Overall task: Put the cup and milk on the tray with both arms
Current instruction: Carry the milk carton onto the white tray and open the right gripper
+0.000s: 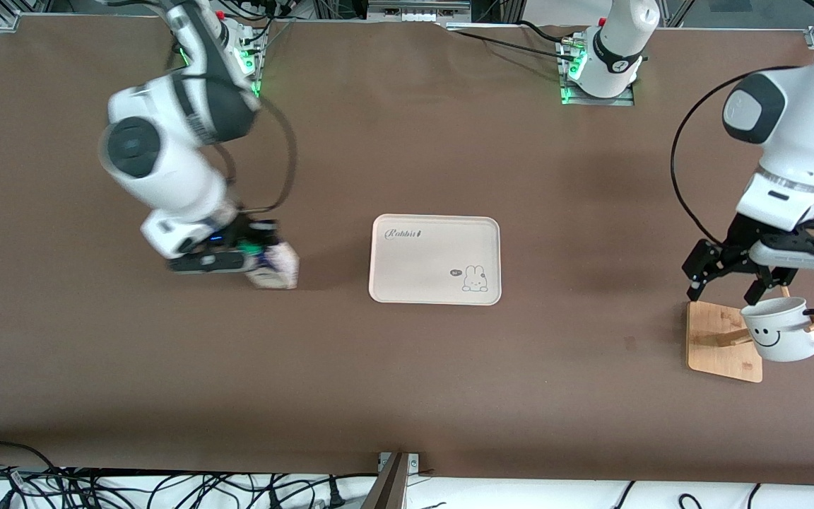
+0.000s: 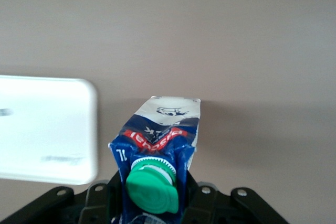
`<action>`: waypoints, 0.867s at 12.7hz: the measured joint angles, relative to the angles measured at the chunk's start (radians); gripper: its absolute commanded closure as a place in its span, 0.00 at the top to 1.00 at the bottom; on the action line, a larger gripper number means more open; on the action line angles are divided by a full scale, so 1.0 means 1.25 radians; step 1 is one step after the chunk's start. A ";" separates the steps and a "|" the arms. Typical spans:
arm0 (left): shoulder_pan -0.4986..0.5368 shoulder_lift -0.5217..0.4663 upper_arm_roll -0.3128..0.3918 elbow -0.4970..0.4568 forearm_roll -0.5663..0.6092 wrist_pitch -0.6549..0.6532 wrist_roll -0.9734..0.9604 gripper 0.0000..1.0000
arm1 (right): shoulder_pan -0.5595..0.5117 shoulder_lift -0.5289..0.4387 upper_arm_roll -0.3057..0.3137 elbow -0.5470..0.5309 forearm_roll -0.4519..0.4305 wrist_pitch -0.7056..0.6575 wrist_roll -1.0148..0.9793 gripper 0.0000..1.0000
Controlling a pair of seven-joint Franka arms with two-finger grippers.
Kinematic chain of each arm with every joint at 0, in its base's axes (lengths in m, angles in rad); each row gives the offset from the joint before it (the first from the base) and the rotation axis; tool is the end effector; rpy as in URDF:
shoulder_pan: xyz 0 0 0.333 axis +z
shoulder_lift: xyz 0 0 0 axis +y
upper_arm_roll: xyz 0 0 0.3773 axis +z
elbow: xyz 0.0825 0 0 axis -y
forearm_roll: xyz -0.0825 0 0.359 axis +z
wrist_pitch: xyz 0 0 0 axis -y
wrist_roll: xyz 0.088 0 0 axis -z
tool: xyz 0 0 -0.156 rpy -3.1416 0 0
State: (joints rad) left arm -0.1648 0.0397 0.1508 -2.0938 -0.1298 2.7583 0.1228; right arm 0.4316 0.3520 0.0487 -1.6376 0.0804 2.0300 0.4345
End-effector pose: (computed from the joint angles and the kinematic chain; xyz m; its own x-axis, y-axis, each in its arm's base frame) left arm 0.6075 -0.0066 0.5101 0.8089 -0.0172 0.5877 -0.0444 -0.9985 0.0318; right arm 0.5863 0.3104 0.4365 1.0000 0.0084 -0.0027 0.0081 -0.9951 -0.0981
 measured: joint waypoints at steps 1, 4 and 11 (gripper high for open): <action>0.004 -0.020 0.002 -0.018 0.000 0.001 -0.001 1.00 | 0.054 0.036 0.001 0.039 0.005 0.002 0.060 0.39; 0.049 -0.044 0.007 -0.044 -0.031 0.010 -0.002 1.00 | 0.164 0.149 0.000 0.154 0.005 0.021 0.179 0.39; 0.075 -0.044 0.009 -0.104 -0.173 0.028 -0.021 1.00 | 0.200 0.247 -0.007 0.209 -0.012 0.081 0.206 1.00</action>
State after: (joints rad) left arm -0.0715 -0.0152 0.1621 -2.2234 -0.3466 2.7932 0.0968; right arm 0.6813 0.6609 0.0395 -1.3768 0.0654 2.1311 0.6914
